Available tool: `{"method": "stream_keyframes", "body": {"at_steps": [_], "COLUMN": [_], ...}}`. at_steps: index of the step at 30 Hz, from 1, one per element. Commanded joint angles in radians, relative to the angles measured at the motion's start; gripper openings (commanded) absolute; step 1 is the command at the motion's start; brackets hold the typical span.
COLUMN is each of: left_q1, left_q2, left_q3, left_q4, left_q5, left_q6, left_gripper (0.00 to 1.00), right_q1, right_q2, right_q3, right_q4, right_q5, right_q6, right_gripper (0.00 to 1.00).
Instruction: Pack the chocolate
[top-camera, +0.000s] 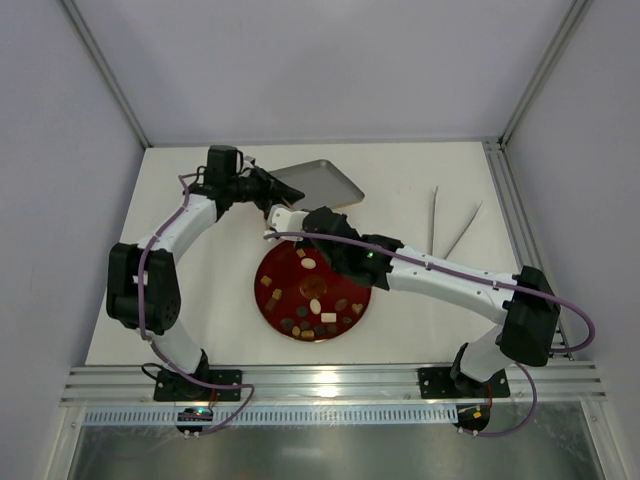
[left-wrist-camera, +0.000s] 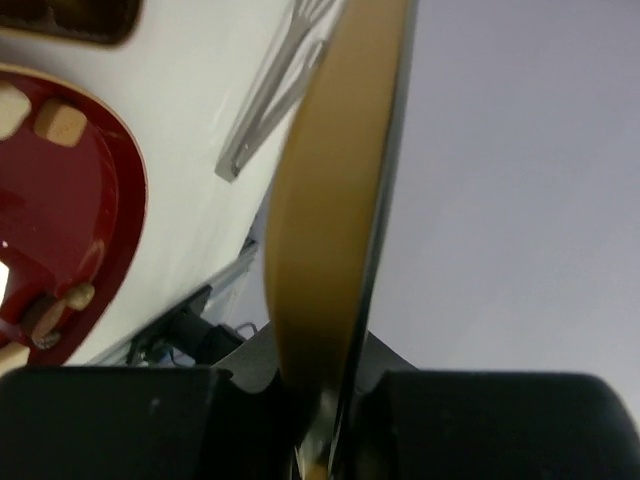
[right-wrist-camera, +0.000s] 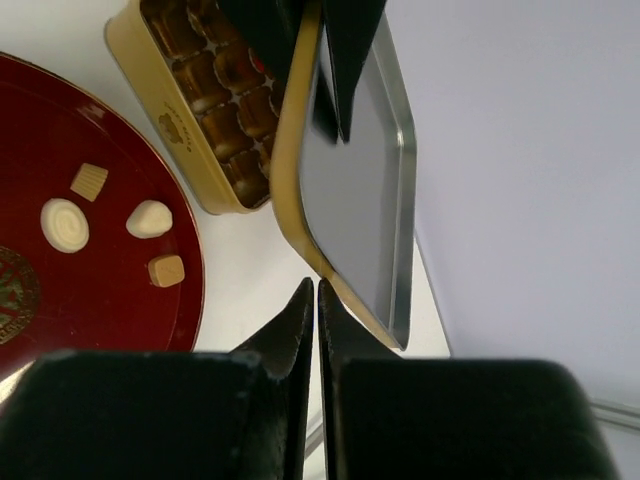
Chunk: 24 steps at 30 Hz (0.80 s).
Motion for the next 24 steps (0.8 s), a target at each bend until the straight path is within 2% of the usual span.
{"method": "stream_keyframes", "body": {"at_steps": [1,3,4,7,13,16,17,20,21,23,24], "left_q1": [-0.036,-0.036,-0.036,-0.036,-0.036,-0.036,-0.036,-0.036,-0.036,-0.036,-0.036], "left_q2": [-0.069,-0.068,-0.068,-0.071,-0.068,-0.066,-0.069,-0.087,-0.097,-0.12,-0.126], "left_q3": [0.042,0.053,0.06,0.073,0.077,0.077,0.079,0.074,0.06,0.042,0.025], "left_q4": [-0.016,-0.023,-0.029,-0.034,-0.045,-0.045,-0.043,-0.045,-0.045,-0.036,-0.029], "left_q5": [0.178,0.179,0.179,0.172,0.165,0.167,0.17,0.176,0.175,0.176,0.179], "left_q6": [0.03,0.037,0.043,0.056,0.065,0.063,0.062,0.062,0.06,0.059,0.054], "left_gripper": [0.15,0.16,0.2,0.2,0.02,0.0,0.0,0.0,0.0,0.0,0.0], "right_q1": [-0.003,-0.002,0.003,0.006,0.006,-0.002,-0.005,-0.011,-0.011,-0.012,-0.012], "right_q2": [-0.048,-0.054,-0.057,-0.068,-0.057,-0.08,-0.083,-0.123,-0.138,-0.194,-0.21], "right_q3": [0.037,0.051,0.054,0.067,0.061,0.045,0.044,0.026,0.018,-0.009,-0.021], "right_q4": [0.046,0.027,0.012,-0.011,-0.022,-0.011,-0.017,-0.019,-0.02,-0.013,-0.008], "right_q5": [-0.073,-0.073,-0.072,-0.079,-0.07,-0.076,-0.078,-0.081,-0.081,-0.082,-0.081], "right_q6": [0.046,0.051,0.051,0.061,0.083,0.088,0.091,0.091,0.095,0.115,0.118], "right_gripper": [0.04,0.04,0.04,0.04,0.04,0.04,0.07,0.29,0.42,0.51,0.59]}}
